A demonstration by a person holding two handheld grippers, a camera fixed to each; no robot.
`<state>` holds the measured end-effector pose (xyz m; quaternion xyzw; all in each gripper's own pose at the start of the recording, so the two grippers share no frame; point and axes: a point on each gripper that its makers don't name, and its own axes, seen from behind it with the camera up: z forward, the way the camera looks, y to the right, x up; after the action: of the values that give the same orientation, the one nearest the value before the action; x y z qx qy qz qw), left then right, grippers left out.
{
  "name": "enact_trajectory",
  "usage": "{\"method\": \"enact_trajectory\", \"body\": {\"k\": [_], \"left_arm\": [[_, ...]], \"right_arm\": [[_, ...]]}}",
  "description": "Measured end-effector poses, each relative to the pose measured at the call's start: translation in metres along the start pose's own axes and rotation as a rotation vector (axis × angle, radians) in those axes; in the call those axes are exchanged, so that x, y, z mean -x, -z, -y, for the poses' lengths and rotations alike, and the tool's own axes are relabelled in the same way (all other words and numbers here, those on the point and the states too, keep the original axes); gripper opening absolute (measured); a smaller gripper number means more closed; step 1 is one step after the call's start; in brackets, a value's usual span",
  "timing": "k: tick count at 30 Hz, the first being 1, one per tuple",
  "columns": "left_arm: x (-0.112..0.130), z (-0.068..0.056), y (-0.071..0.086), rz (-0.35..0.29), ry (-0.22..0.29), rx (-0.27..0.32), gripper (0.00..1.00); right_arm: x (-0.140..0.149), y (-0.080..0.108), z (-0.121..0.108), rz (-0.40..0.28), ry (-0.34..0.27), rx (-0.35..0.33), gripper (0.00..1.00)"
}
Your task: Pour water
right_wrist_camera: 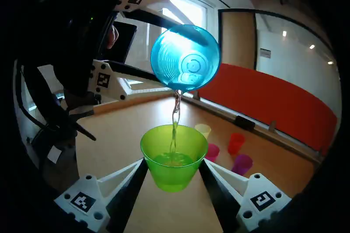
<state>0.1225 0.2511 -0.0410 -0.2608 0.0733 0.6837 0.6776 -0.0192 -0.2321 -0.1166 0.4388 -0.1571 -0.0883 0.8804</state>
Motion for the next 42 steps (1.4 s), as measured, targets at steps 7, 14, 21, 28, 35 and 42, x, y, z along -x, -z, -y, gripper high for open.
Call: {"method": "enact_trajectory", "body": {"k": [7,14,21,28,35,42], "left_arm": [[0.000,0.004,0.000,-0.002,-0.032,-0.009,0.79],[-0.001,0.011,-0.001,-0.004,-0.062,-0.026,0.79],[-0.004,0.013,-0.001,-0.010,-0.085,-0.037,0.79],[-0.005,0.017,0.000,-0.008,-0.108,-0.054,0.79],[-0.008,0.021,0.000,-0.013,-0.143,-0.071,0.79],[-0.009,0.025,-0.004,-0.013,-0.179,-0.093,0.79]], "right_arm": [[-0.001,0.000,-0.001,-0.003,0.000,0.002,0.85],[-0.001,0.000,-0.003,-0.004,-0.001,0.004,0.85],[0.000,0.000,-0.005,-0.004,-0.001,0.007,0.85],[0.000,0.000,-0.005,-0.005,0.000,0.007,0.85],[0.001,0.000,-0.006,-0.006,-0.001,0.006,0.85],[0.001,0.000,-0.006,-0.007,-0.001,0.008,0.85]]}}
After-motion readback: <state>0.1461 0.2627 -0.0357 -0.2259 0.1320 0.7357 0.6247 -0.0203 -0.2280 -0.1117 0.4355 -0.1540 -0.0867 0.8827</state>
